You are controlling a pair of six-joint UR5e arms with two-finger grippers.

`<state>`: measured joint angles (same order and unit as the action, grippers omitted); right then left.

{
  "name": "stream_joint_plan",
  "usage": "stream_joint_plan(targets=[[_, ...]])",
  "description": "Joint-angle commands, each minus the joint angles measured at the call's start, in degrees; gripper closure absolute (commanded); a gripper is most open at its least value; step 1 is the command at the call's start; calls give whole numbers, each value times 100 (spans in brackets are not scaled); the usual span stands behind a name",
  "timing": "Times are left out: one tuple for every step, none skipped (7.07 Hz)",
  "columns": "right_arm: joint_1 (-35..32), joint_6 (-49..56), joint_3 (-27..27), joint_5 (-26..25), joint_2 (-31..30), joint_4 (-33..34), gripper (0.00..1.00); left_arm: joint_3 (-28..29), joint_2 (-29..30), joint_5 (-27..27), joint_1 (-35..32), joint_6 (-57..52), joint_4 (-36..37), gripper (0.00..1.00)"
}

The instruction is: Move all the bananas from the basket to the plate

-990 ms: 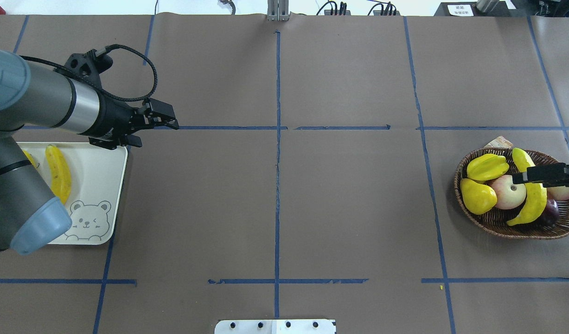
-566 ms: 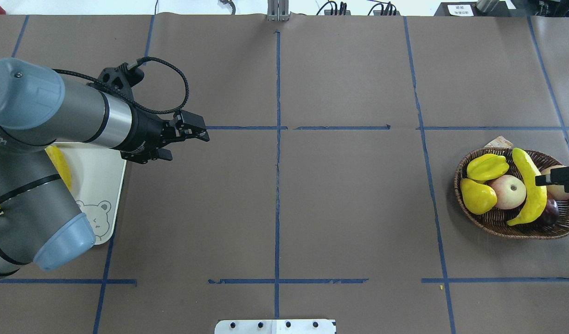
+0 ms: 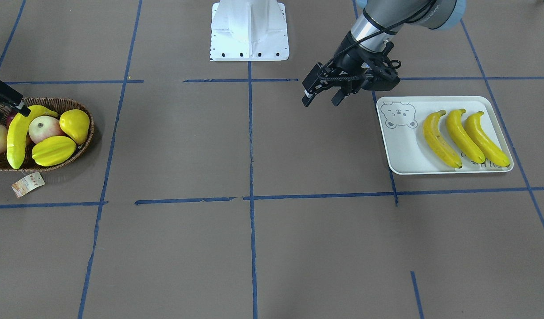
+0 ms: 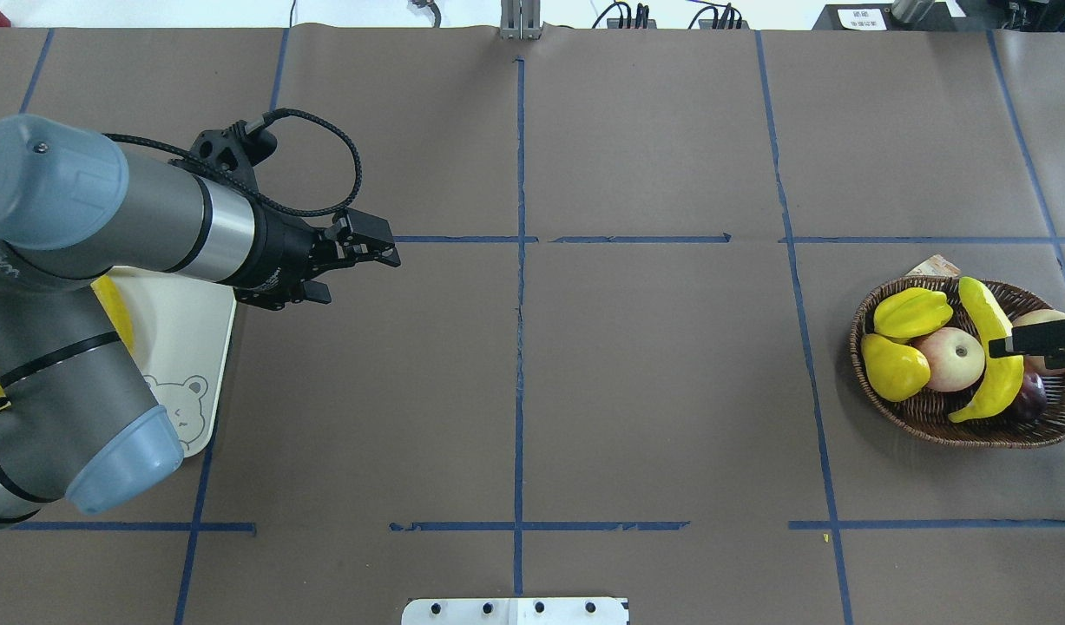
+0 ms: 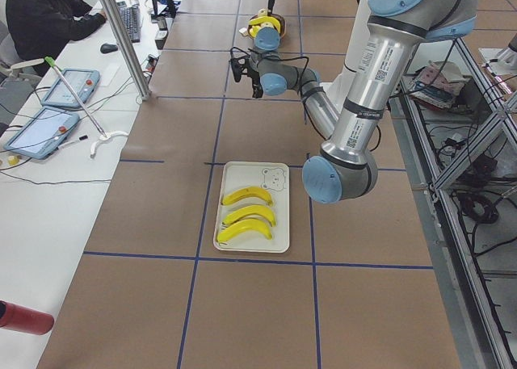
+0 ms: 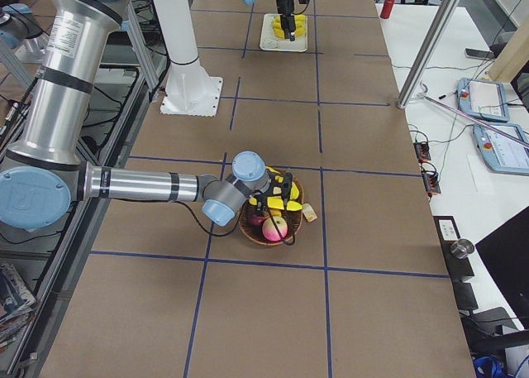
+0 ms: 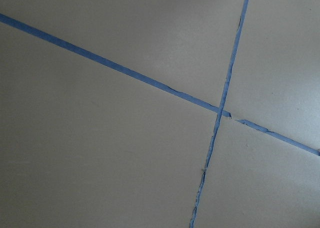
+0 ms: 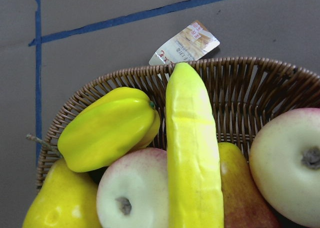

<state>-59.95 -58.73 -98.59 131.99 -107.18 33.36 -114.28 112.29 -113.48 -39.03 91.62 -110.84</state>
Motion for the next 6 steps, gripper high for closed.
stream_joint_plan(targets=[[124, 2, 68, -15, 13, -22, 1, -42, 29, 1, 0, 13, 10, 0], [133, 11, 129, -7, 4, -22, 4, -42, 56, 1, 0, 66, 18, 0], [133, 11, 217, -7, 13, -31, 8, -42, 47, 1, 0, 92, 19, 0], [133, 11, 218, -7, 22, -31, 14, -42, 47, 1, 0, 92, 19, 0], [133, 2, 218, 11, 22, -31, 36, -42, 47, 1, 0, 92, 19, 0], [142, 11, 218, 54, 31, -31, 63, -42, 30, 1, 0, 92, 19, 0]])
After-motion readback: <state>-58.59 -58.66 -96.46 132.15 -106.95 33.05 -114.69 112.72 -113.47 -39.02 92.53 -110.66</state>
